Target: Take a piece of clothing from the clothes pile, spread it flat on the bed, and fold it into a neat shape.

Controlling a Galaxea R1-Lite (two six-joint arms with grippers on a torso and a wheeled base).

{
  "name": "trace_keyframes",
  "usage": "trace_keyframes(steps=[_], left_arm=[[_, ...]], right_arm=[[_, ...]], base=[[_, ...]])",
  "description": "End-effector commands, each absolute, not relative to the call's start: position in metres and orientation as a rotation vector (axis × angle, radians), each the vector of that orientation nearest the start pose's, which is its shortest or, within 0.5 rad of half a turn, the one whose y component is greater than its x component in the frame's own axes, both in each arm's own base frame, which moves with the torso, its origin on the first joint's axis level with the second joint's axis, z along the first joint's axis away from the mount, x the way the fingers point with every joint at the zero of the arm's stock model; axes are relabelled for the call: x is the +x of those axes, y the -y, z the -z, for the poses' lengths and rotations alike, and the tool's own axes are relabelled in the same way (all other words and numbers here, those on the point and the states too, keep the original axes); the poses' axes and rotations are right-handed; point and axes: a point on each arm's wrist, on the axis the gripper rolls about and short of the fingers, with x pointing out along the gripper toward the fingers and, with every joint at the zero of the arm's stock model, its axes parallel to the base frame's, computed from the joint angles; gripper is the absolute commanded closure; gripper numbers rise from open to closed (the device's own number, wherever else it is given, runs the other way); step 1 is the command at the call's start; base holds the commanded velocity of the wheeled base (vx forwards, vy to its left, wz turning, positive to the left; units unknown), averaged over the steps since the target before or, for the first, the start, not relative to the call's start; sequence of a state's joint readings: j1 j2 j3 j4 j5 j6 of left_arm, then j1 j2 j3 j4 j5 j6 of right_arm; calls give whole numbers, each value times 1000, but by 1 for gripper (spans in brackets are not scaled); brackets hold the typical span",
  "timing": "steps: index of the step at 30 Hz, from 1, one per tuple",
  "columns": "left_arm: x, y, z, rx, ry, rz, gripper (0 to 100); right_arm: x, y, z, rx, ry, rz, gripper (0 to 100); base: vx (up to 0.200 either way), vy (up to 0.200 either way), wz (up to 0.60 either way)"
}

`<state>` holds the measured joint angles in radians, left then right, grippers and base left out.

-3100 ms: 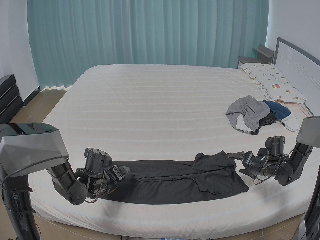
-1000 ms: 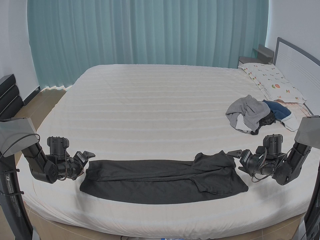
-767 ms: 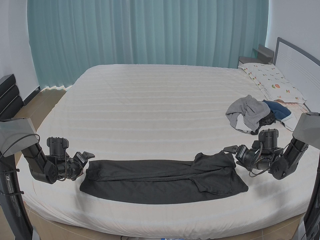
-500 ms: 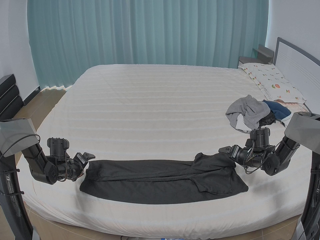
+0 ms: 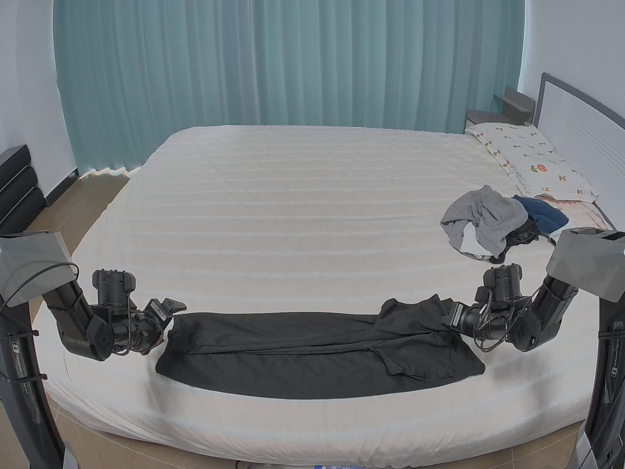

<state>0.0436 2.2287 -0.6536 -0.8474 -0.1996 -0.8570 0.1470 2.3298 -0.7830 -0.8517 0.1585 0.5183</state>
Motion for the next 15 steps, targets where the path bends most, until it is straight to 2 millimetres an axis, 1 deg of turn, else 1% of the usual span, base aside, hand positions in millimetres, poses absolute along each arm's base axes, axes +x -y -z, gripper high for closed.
trace_keyframes(steps=[1, 5, 6, 7, 8, 11, 15], left_arm=[[335, -10, 6, -906, -745, -172, 0], [335, -10, 6, -908, -745, -173, 0], [335, -10, 6, -908, -743, -172, 0], [335, -10, 6, -908, -743, -172, 0], [338, -11, 4, -909, -732, -171, 0], [344, -9, 0, -908, -711, -162, 0], [357, -4, -8, -888, -660, -148, 0]], right_arm=[[359, -57, 23, 494, -767, -105, 0], [360, -58, 16, 497, -745, -111, 0], [361, -56, 11, 500, -730, -111, 0], [361, -56, 11, 500, -730, -111, 0], [361, -55, 3, 503, -709, -115, 0], [361, -55, -11, 515, -671, -125, 0], [360, -59, -16, 540, -661, -131, 0]], base=[[0, 0, 0], [0, 0, 0], [0, 0, 0], [0, 0, 0], [0, 0, 0], [0, 0, 0], [0, 0, 0]])
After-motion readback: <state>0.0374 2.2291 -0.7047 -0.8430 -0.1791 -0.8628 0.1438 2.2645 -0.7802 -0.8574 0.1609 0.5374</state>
